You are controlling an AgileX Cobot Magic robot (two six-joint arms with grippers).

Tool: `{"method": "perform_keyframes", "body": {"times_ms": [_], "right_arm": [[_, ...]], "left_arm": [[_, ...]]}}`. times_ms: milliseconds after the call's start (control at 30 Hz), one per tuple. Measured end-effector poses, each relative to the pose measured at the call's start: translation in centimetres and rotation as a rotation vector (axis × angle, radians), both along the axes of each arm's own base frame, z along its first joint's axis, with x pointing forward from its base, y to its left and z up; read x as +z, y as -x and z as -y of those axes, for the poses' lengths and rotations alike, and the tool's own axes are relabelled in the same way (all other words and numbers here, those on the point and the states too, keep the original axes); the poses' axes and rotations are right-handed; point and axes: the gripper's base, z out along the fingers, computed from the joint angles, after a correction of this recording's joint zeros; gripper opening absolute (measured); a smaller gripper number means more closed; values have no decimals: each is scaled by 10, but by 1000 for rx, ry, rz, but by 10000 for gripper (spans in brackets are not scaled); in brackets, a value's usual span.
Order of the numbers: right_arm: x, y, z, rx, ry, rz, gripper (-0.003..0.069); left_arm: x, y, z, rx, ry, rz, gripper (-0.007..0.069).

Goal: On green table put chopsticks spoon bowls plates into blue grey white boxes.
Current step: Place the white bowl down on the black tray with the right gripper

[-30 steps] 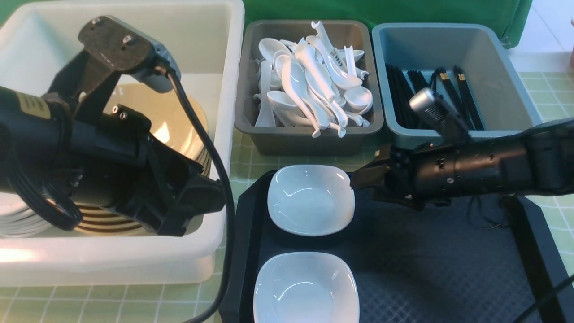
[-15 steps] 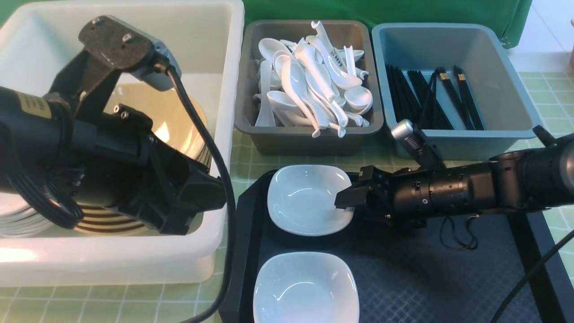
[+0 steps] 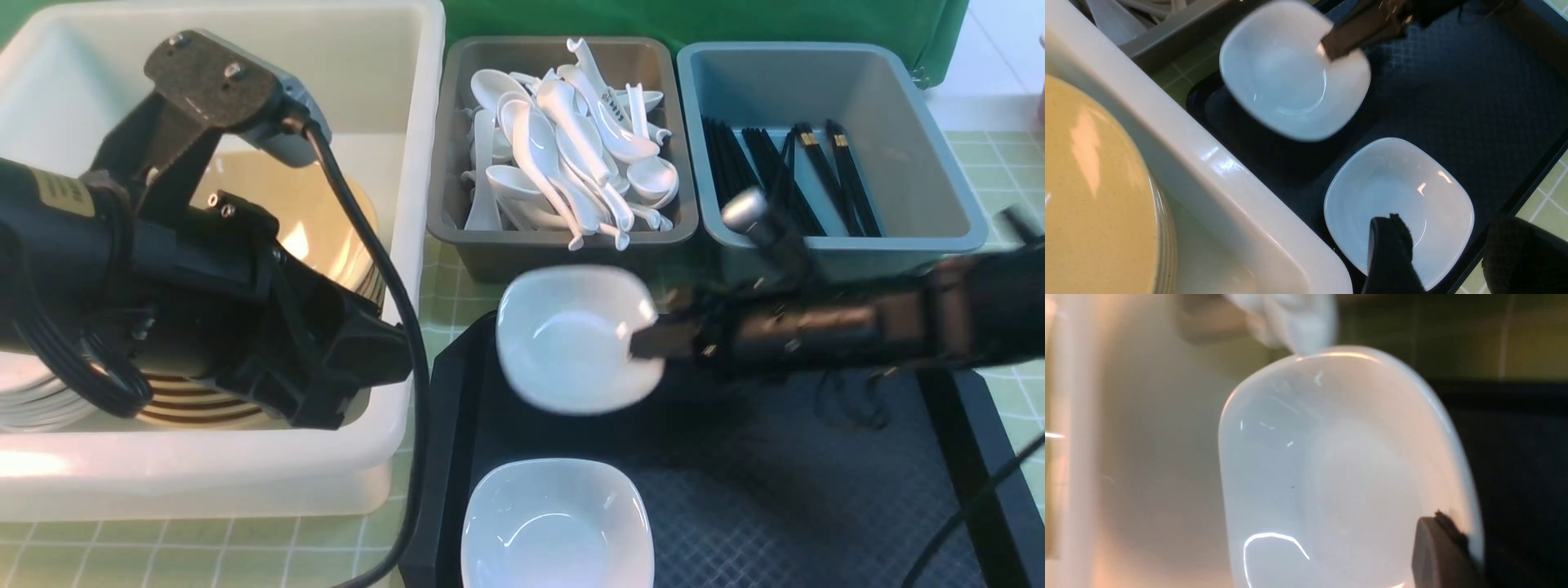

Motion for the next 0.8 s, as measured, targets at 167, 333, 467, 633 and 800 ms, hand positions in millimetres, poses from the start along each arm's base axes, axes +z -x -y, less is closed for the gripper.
{"method": "perform_keyframes", "body": {"times_ms": [167,333,467,633,800], "right_arm": [[31,26,36,17,86,20,50],[47,65,69,-22,167,49,50],[49,96,86,-97,187,60,50],[23,123,89,-122,209,-32,50],[2,138,92,-130,286,-63,53]], "left_arm": [[0,0,0,-1,-1,-2,284],[0,0,0,0,0,-2,284],[0,-1,0,5,4,7,284],[1,-1,0,8,6,13,284],[2,-2,0,14,12,25,284]]}}
